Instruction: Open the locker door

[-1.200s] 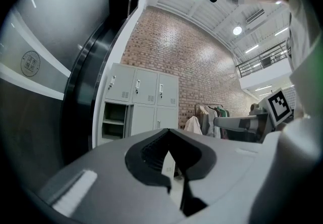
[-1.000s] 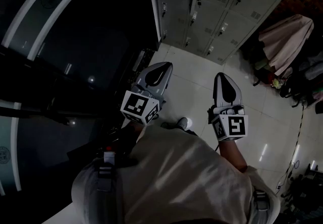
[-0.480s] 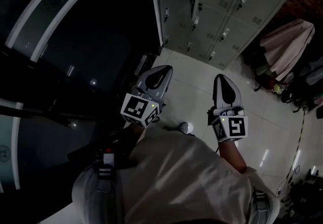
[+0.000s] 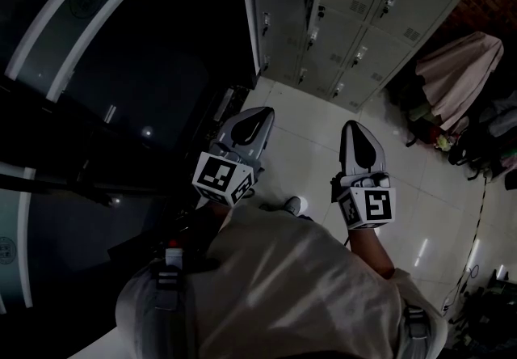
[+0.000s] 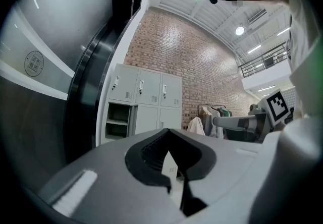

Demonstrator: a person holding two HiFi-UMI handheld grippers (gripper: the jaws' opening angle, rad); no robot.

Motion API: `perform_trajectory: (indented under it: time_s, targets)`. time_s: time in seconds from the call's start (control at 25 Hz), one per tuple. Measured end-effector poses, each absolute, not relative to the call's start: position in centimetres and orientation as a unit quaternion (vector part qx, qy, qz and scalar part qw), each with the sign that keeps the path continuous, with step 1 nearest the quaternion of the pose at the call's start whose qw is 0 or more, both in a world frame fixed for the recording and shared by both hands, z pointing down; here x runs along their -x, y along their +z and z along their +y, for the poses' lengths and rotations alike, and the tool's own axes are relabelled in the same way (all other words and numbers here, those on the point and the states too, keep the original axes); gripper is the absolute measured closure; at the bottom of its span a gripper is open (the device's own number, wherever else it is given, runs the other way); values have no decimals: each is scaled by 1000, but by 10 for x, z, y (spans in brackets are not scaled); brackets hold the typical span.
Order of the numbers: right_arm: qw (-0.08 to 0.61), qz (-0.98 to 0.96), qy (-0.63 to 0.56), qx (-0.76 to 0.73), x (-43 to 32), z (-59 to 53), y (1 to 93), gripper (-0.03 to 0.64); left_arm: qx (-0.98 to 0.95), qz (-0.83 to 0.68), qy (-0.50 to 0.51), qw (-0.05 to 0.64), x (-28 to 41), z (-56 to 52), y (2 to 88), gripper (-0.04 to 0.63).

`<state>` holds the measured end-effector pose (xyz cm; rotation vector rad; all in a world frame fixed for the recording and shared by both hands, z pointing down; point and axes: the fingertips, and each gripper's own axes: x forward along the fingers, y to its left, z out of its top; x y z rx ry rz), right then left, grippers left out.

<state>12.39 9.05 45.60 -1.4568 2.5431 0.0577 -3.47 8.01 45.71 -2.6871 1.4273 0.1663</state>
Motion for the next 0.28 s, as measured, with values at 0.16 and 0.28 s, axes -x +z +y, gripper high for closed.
perform_trajectory:
  time_s: [0.16,0.28]
  targets:
    - [124,861,29,492,-120,88,448,617,883,465,46,49,38,79,458,535]
    - [133,861,31,491,-117,90,445,617,884,464,46,46,41,82,459,535]
